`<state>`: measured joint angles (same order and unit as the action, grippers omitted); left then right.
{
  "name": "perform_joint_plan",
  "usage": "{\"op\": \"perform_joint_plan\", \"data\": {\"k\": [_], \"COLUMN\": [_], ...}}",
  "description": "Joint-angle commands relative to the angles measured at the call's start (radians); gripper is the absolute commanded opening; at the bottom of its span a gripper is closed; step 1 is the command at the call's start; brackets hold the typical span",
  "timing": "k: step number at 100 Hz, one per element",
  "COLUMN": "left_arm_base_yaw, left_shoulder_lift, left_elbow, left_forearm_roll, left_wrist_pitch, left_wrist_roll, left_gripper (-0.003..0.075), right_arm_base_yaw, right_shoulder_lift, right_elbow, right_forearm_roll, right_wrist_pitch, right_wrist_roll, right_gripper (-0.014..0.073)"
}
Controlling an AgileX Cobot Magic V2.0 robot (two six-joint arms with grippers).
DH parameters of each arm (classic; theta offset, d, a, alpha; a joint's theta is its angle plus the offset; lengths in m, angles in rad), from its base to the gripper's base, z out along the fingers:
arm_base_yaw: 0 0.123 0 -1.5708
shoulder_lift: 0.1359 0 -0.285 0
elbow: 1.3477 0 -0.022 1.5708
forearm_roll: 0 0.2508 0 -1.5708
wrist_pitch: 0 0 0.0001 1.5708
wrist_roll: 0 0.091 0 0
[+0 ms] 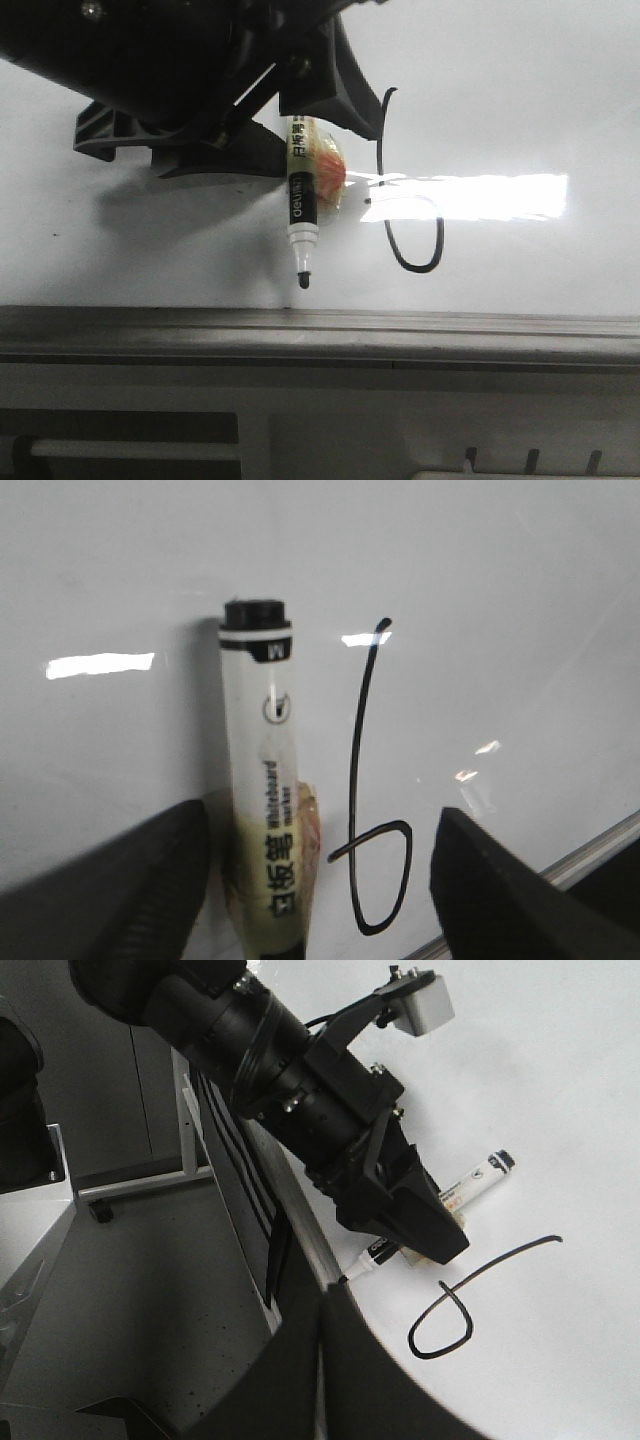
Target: Write number 6 on whiteboard
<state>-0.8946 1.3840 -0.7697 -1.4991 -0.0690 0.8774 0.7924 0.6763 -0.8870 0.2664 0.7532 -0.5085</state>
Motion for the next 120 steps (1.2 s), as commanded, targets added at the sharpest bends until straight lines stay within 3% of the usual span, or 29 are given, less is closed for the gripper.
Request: {"op": "perform_joint_plan", "data": {"k": [1, 26, 43, 53, 74, 96, 120], "left_arm_base_yaw": [0.019, 0.019, 0.019, 0.019, 0.019, 0.019, 0.019], "left_shoulder_lift": [-0.008, -0.174, -0.334, -0.437, -0.675, -0.842, -0.874], "left_elbow": [-0.001, -0.001, 0.004, 0.031, 0.185, 0.346, 0.392], "left_forearm_roll": [-0.009, 0.022, 0.192, 0.325, 0.531, 0.536, 0.536], "left_wrist_pitch": [-0.167, -0.127, -0.08, -0.029, 0.141, 0.147, 0.146], "left_wrist_roll": [-0.004, 0.007, 0.009, 0.009, 0.009, 0.009, 0.009], "left_gripper": [0.0529, 0.0533, 0.0478, 0.0365, -0.0021, -0.0019, -0.0019], "right_arm_base_yaw": [-0.008, -0.008, -0.008, -0.008, -0.008, -0.008, -0.008], "right_shoulder_lift": [-0.003, -0.023, -0.098, -0.186, -0.463, -0.703, -0.686], "right_elbow": [-0.032, -0.032, -0.001, 0.052, 0.211, 0.31, 0.328], "right_forearm_roll": [0.002, -0.029, -0.078, -0.211, -0.575, -0.585, -0.534], "right_wrist_pitch": [-0.062, -0.066, -0.084, -0.088, -0.077, -0.075, -0.026], "right_wrist_roll": [0.003, 0.003, 0.045, 0.164, 0.468, 0.476, 0.476], "right_gripper": [-0.0061, -0.006, -0.0041, -0.0041, -0.0042, -0.0043, -0.0043]}}
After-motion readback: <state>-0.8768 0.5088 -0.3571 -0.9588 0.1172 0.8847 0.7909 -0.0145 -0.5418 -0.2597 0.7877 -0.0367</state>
